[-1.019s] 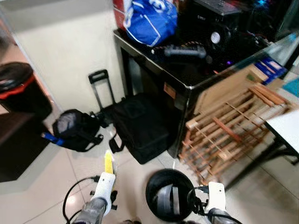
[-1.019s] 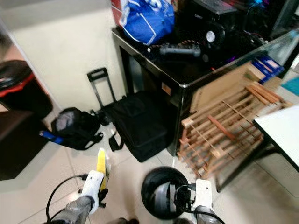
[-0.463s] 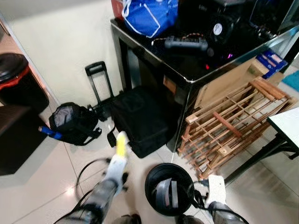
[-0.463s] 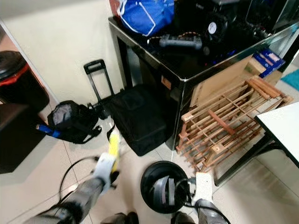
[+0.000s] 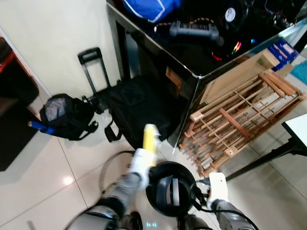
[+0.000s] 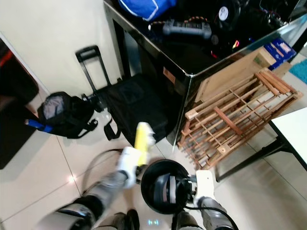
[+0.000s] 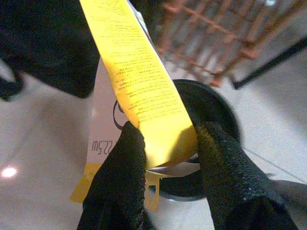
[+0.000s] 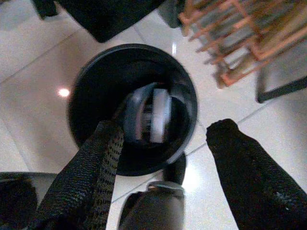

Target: Picking trash to rubbish bin

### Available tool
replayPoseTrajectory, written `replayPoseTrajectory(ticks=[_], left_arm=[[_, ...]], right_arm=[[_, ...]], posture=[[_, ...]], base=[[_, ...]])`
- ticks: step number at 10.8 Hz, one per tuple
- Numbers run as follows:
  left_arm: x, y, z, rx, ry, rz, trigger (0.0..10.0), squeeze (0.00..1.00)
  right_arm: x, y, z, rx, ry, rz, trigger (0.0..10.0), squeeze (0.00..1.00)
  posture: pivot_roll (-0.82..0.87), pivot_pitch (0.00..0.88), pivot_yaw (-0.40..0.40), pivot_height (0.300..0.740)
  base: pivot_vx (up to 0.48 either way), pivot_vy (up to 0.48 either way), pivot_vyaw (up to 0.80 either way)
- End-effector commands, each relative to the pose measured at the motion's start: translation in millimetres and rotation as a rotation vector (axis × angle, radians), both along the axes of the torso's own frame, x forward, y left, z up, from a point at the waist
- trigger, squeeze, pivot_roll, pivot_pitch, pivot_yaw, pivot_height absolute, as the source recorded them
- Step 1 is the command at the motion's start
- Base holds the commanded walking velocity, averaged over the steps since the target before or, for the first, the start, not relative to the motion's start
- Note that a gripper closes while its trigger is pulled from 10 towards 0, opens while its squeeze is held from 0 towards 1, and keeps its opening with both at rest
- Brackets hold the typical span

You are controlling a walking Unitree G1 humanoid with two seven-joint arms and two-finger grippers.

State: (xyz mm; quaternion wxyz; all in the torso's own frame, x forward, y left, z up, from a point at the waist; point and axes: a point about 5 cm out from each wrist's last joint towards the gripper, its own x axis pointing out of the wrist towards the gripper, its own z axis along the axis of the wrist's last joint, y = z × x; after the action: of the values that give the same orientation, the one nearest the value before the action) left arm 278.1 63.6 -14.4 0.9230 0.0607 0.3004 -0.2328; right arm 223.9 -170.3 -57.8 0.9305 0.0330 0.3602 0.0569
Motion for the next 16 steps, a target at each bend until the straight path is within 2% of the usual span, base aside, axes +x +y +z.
replayPoseTrajectory(ticks=[1, 2, 4, 10, 11, 12, 16], left_arm=[[-8.8, -4.4, -6.4, -0.001, 0.029, -0.036, 10.0, 0.0], [-20.3, -26.1, -8.9, -0.06, 0.061, -0.1, 10.0, 0.0], [-28.3, -33.7, -12.1, -0.09, 0.087, -0.126, 10.0, 0.0], [-42.3, -30.3, -23.3, -0.099, 0.141, -0.129, 10.0, 0.0], [-43.4, -31.0, -23.7, -0.105, 0.148, -0.133, 10.0, 0.44], [-45.3, -32.1, -24.6, -0.112, 0.154, -0.138, 10.0, 1.0], [-45.8, -32.1, -24.9, -0.112, 0.156, -0.133, 10.0, 1.0]], right_arm=[[-8.1, 4.0, -5.1, 0.02, 0.026, 0.032, 10.0, 0.0], [-8.6, 18.2, -2.8, 0.098, 0.008, 0.134, 10.0, 0.0], [-10.8, 25.2, -1.8, 0.146, 0.008, 0.197, 10.0, 0.0], [-15.1, 30.8, 0.4, 0.179, 0.003, 0.251, 10.0, 0.0], [-15.6, 30.7, 0.3, 0.179, 0.006, 0.253, 10.0, 0.0], [-16.8, 30.7, 0.6, 0.179, 0.008, 0.256, 10.0, 0.0], [-16.7, 32.8, 1.3, 0.181, 0.012, 0.263, 10.0, 0.0]], posture=[[-0.19, 0.281, 0.031, 0.74], [-0.2, 0.305, 0.027, 0.74], [-0.2, 0.32, 0.027, 0.74], [-0.21, 0.339, 0.021, 0.74], [-0.21, 0.339, 0.021, 0.74], [-0.21, 0.341, 0.019, 0.74], [-0.21, 0.337, 0.019, 0.74]], base=[[0.0, 0.0, 0.0], [0.0, 0.0, 0.0], [0.0, 0.0, 0.0], [0.0, 0.0, 0.0], [0.0, 0.0, 0.0], [0.0, 0.0, 0.0], [0.0, 0.0, 0.0]])
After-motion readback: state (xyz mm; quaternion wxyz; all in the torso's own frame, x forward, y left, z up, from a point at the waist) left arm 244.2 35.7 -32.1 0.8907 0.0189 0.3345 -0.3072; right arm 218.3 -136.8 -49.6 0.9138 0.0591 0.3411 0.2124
